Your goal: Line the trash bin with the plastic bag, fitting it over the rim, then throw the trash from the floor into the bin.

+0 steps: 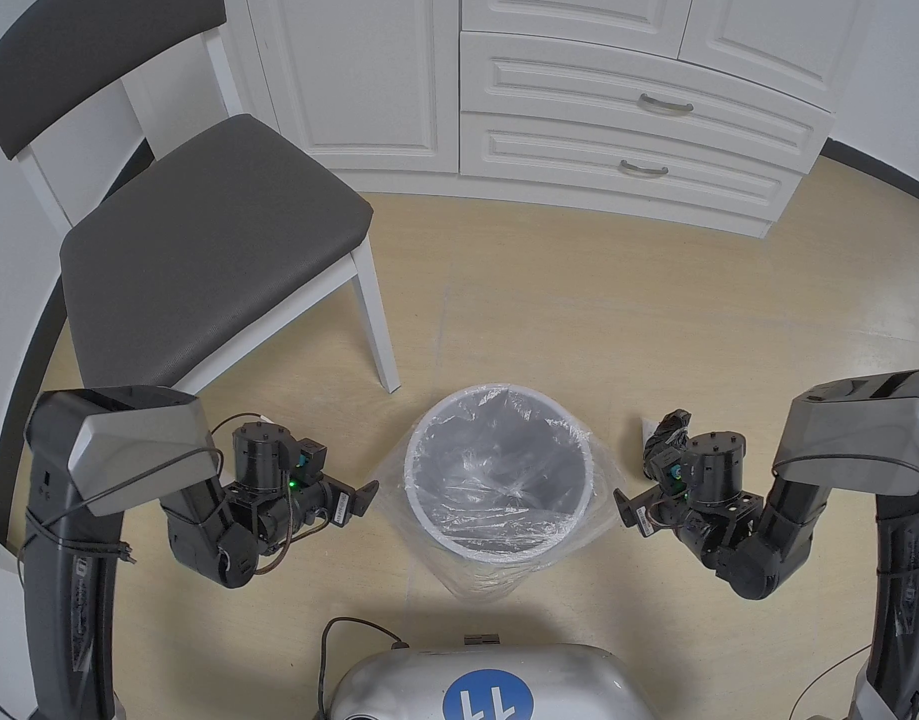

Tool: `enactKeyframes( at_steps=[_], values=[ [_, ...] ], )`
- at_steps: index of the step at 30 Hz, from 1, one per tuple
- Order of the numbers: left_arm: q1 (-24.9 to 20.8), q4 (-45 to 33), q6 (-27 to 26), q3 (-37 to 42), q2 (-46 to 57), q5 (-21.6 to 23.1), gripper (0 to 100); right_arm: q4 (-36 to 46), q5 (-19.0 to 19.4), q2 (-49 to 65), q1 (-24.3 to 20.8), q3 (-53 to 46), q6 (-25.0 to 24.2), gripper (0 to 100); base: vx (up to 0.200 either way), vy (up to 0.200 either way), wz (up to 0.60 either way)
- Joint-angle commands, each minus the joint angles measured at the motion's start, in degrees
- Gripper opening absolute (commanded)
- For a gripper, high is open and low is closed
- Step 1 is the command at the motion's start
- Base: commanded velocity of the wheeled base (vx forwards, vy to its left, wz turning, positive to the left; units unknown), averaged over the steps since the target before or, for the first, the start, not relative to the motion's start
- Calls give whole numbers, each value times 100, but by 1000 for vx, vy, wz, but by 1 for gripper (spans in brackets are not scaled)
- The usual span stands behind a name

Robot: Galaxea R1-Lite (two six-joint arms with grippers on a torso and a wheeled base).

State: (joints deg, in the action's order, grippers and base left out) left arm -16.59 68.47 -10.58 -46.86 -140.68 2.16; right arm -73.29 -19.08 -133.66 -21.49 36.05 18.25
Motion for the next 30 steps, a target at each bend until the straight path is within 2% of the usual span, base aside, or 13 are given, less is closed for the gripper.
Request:
enactKeyframes(
  at_steps=[1,3,8,13,14,15,16,18,21,24,27,29,30],
  values=[
    [-46,17,21,722,1113,496,100,-1,168,1131,-277,-581,56,100,0,0,0],
    [-37,17,21,775,1201,531,100,-10,168,1175,-347,-599,30,100,0,0,0],
    [24,17,3,951,1596,540,100,-115,71,1035,-971,-388,-322,100,0,0,0],
    [165,184,3,1039,1825,549,100,386,-430,815,-1287,535,-296,100,0,0,0],
    [174,254,3,1056,1930,566,100,1124,-632,868,-1402,983,-181,100,0,0,0],
    [174,254,3,1056,1930,566,100,1124,-632,868,-1402,983,-181,100,0,0,0],
    [191,289,3,1153,2141,584,100,2504,-905,929,-1604,1739,-181,100,0,0,0],
    [191,307,-5,1241,2308,584,100,3251,-1010,833,-1780,2310,-252,100,0,0,0],
    [209,342,3,1293,2475,602,100,3673,-1037,569,-1885,2952,-260,100,0,0,0],
    [411,351,3,1302,2669,733,100,4244,-1309,24,-1999,4077,-252,100,0,0,0],
    [684,351,12,1311,2818,1067,100,4745,-1467,-336,-2052,4692,-269,100,0,0,0],
    [719,351,12,1311,2827,1103,100,4780,-1476,-372,-2052,4745,-269,100,0,0,0],
    [877,342,21,1346,2959,1357,100,5017,-1555,-635,-2052,5052,-269,100,0,0,0]
  ],
)
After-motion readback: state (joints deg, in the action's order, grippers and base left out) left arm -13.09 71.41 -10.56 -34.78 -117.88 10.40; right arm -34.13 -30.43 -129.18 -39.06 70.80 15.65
